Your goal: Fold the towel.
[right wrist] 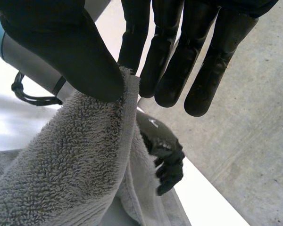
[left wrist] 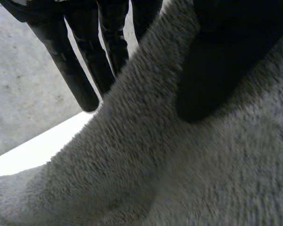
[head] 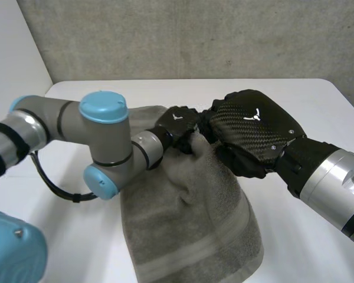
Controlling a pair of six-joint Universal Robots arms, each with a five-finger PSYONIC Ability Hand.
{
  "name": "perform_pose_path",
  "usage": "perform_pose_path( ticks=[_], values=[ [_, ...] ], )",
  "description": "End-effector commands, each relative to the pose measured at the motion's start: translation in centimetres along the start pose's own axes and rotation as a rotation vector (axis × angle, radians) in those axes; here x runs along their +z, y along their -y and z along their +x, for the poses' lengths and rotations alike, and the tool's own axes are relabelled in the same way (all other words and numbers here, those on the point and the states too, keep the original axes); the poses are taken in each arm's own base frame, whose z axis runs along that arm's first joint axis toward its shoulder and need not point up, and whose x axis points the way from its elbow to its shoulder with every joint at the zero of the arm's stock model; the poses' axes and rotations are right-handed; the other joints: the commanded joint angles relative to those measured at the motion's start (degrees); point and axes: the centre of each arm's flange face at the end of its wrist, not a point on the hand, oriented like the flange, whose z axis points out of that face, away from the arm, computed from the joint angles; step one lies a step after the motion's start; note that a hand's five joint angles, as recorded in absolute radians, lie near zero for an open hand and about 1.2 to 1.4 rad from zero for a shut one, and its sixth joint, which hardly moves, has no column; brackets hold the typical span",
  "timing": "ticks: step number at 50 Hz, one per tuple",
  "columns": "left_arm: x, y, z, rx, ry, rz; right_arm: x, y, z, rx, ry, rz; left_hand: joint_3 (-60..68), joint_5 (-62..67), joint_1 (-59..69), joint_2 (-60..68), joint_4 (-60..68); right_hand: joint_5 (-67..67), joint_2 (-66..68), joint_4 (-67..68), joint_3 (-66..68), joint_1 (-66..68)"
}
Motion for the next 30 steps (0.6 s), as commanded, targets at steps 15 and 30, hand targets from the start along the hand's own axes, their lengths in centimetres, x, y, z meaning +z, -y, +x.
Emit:
perform_pose_path(
  ticks=[15, 30],
  values=[
    [-6.2, 11.8, -8.3, 0.11, 0.641, 0.219, 8.6, -0.3, 7.6, -0.044, -0.212, 0.001, 40.3, 40.2, 37.0, 38.9, 40.0, 14.0, 13.0, 11.6, 12.2, 25.5],
    [-16.0, 9.0, -2.5, -0.052, 0.711, 0.097, 12.6, -0.4, 7.4, -0.058, -0.199, 0.043, 40.3, 40.2, 37.0, 38.9, 40.0, 14.0, 13.0, 11.6, 12.2, 25.5]
  ],
)
